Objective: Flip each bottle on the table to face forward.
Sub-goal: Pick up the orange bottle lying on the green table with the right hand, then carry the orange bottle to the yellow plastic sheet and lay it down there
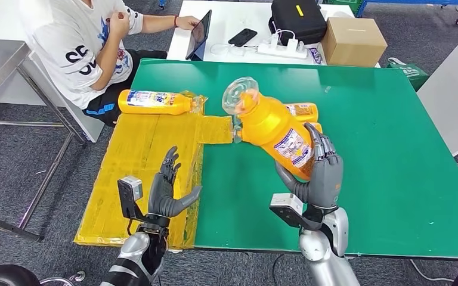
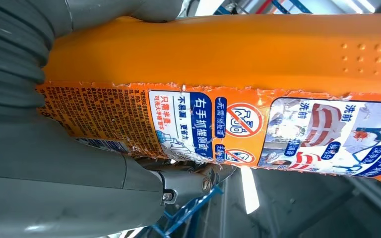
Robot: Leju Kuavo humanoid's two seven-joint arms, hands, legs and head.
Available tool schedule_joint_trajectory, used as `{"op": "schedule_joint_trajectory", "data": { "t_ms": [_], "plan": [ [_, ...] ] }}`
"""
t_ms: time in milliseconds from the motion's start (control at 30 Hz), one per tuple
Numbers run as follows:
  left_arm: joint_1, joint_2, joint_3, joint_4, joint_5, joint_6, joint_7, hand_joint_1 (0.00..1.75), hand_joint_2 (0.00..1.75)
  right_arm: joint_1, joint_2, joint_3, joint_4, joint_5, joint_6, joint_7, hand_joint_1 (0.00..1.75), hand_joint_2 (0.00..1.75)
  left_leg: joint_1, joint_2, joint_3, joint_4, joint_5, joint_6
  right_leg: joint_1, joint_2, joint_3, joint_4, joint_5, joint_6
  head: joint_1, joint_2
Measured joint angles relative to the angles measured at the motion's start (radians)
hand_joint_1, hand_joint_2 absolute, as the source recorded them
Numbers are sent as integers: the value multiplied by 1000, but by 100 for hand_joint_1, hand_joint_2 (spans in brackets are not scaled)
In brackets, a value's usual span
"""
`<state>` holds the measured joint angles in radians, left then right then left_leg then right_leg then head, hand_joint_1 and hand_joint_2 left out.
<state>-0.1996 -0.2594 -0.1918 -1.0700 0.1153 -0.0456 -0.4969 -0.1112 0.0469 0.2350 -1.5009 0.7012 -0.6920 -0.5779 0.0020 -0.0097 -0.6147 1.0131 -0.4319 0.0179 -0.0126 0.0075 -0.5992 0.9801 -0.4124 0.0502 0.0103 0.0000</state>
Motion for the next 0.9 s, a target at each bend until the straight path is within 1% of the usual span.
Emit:
{"op": "schedule_joint_trajectory", "data": {
  "t_ms": [167, 267, 400, 467, 633, 900],
  "plan": [
    [20, 10, -47, -56, 73, -87, 28, 0, 175, 13, 21, -27, 11, -66, 1, -39, 175, 175, 0, 0, 0, 0, 0, 0, 0, 0, 0, 0, 0, 0, 0, 0],
    [29, 18, -70, -84, 113, -142, 35, 0, 175, 18, 30, -29, 31, -120, 21, -59, 175, 175, 0, 0, 0, 0, 0, 0, 0, 0, 0, 0, 0, 0, 0, 0],
    [40, 31, -98, -114, 167, -238, 36, 0, 175, 27, 54, -28, 91, -202, 115, -96, 175, 175, 1, 0, 0, 0, 0, 0, 1, 0, 0, 0, 0, 0, 0, 0],
    [44, 37, -108, -125, 182, -268, 37, 0, 175, 34, 69, -24, 128, -233, 158, -109, 175, 175, 1, 0, 0, 0, 0, 0, 1, 0, 0, 0, 0, 0, 0, 0],
    [53, 48, -124, -141, 190, -282, 38, 0, 175, 45, 98, -16, 186, -256, 179, -115, 175, 175, 1, 0, -1, 0, 0, 0, 1, 0, -1, 0, 0, 0, 0, 0],
    [57, 57, -129, -148, 191, -283, 38, 0, 175, 46, 109, -11, 222, -257, 182, -115, 175, 175, 0, 0, -1, 0, 0, 0, 0, 0, -1, 0, 0, 0, 0, 0]
  ]
}}
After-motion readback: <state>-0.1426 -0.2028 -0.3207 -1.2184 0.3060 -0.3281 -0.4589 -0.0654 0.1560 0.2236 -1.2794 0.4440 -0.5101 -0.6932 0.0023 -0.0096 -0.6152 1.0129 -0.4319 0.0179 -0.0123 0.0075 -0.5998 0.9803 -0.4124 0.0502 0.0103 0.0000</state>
